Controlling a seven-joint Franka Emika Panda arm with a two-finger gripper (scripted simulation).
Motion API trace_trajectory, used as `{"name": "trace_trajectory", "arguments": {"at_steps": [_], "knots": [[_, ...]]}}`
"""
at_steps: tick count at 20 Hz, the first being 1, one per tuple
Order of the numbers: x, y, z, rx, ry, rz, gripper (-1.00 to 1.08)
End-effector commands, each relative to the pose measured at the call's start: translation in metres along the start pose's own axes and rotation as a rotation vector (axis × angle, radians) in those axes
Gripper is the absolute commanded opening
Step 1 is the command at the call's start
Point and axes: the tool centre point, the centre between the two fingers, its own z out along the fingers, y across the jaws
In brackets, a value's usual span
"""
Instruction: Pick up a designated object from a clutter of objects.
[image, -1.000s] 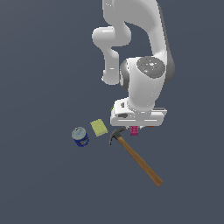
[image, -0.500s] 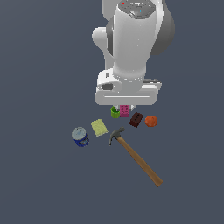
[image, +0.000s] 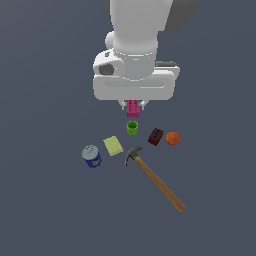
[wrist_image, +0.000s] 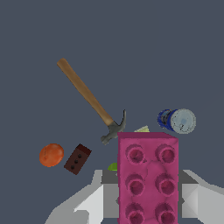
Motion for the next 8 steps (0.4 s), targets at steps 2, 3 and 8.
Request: {"name": "trace_trajectory", "arguments": {"at_steps": [2, 3, 8], "knots": [[-0.0017, 0.0053, -0.0112, 0.000, -0.001, -0.001, -1.00], [-0.0017, 0.0059, -0.0127, -0.001, -0.002, -0.001, -1.00], [-0.0006, 0.0067, -0.0136, -0.001, -0.002, -0.001, -1.00]]}}
